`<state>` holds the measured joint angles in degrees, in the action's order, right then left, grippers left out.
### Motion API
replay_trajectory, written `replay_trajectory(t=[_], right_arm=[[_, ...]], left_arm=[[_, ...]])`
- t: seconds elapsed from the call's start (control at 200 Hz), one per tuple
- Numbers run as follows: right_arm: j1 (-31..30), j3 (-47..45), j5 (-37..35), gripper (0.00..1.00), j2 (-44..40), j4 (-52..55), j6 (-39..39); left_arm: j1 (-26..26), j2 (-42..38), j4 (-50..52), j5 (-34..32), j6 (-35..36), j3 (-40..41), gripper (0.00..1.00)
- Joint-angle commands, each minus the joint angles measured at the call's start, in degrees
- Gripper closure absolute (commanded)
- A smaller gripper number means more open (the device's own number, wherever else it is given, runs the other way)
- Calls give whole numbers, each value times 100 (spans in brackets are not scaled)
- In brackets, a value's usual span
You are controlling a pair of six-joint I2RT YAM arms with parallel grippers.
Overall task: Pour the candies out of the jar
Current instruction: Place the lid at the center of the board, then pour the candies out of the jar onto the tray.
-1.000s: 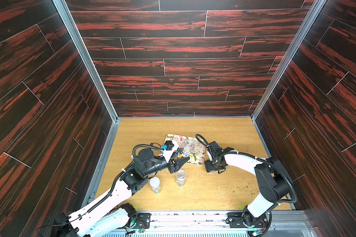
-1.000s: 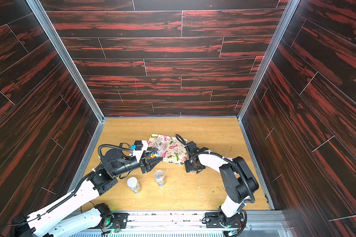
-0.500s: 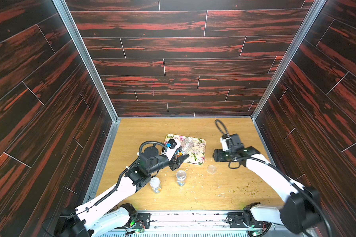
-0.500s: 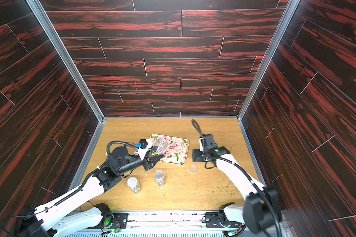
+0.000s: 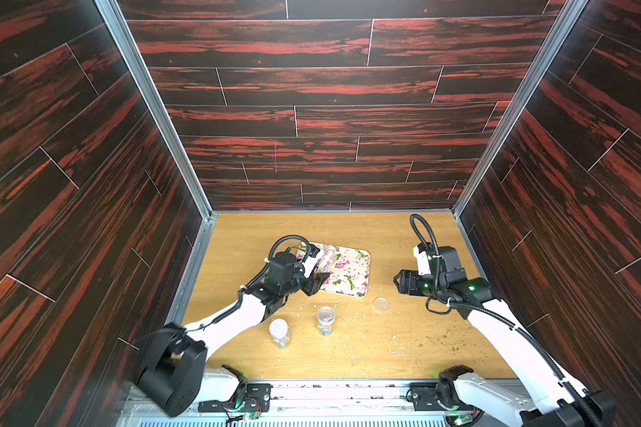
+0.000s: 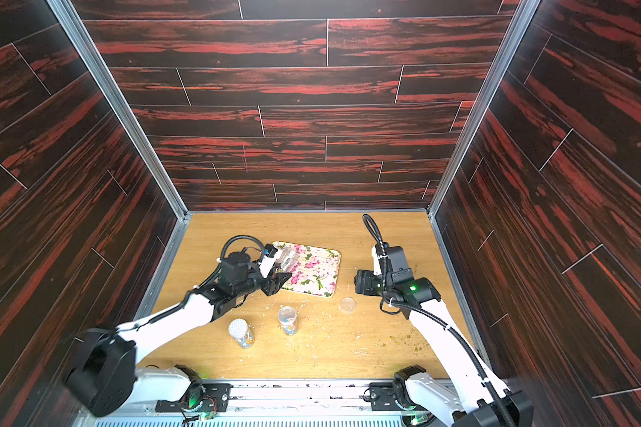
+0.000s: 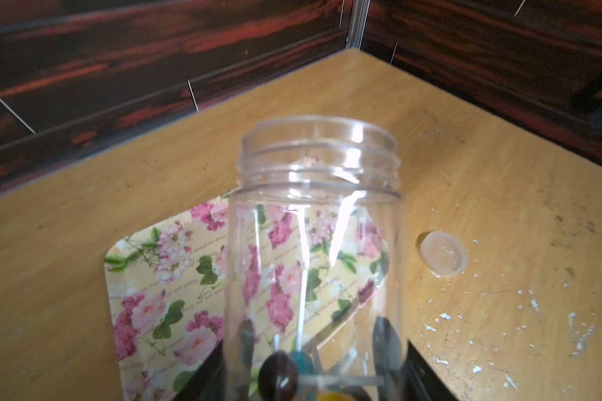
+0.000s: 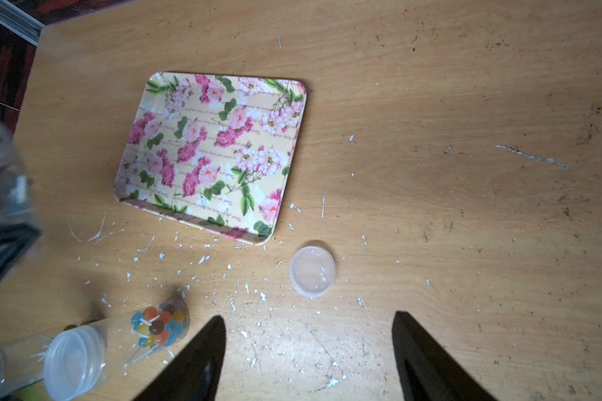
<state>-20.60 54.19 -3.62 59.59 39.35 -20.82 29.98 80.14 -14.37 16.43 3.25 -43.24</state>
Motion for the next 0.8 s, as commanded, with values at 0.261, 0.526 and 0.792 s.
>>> replay_trajectory(t=[0.261, 0.526, 0.792], right_arm=[[78, -296, -1, 22, -444, 244, -107], [90, -388, 15, 22, -641, 244, -135], [87, -403, 163, 22, -815, 196, -71]], left_arm=[[-40, 799, 71, -278, 142, -325, 55], [-45, 1032, 566, -391, 324, -420, 55], [-44, 1132, 1628, -761, 814, -801, 55]])
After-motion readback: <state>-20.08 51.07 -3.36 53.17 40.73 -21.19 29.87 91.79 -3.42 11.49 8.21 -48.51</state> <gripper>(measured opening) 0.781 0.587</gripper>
